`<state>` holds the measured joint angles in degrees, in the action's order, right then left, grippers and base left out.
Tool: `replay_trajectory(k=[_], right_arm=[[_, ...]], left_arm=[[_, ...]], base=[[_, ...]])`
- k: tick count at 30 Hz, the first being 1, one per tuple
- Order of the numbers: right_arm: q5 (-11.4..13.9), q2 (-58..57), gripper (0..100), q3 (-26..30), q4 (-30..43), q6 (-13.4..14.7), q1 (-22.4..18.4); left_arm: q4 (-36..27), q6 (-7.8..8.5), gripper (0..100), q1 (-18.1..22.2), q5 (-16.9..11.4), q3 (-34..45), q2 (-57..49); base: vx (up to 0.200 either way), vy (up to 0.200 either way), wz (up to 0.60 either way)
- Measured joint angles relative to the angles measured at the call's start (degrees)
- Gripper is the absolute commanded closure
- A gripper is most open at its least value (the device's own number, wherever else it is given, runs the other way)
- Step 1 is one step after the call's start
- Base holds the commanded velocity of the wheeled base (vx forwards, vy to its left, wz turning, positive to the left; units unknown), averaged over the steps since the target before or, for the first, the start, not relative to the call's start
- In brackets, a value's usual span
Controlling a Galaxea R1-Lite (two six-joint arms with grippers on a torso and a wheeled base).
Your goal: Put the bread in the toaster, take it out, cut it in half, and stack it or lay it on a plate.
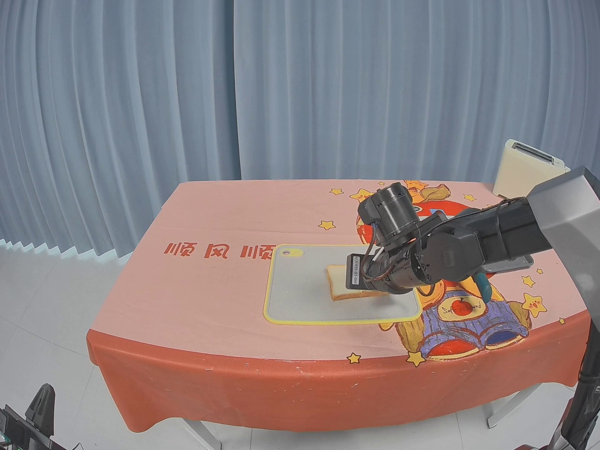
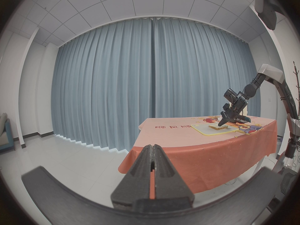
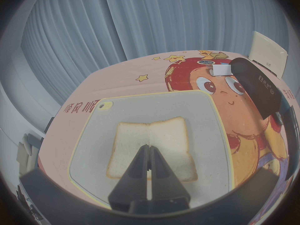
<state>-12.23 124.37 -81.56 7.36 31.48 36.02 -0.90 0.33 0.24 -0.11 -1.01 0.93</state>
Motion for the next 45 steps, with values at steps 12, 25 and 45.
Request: replay_trajectory(k=[12, 25, 45], right_arm=[[-0.1, 0.2, 0, -0.5, 1.4, 0.0, 0.6], [-0.1, 0.3, 0, -0.8, 0.3, 0.1, 1.2], [-0.1, -5.1, 0, -1.1, -1.0, 0.1, 1.1]], left_arm=[[0.0, 0.02, 100, 0.0, 0.0, 0.0, 0.0], [0.0, 0.0, 100, 0.0, 0.0, 0.0, 0.0], [0.0, 0.0, 100, 0.0, 0.0, 0.0, 0.0]], base=[[0.0, 0.0, 0.0], [0.0, 0.0, 0.0], [0.0, 0.0, 0.0]])
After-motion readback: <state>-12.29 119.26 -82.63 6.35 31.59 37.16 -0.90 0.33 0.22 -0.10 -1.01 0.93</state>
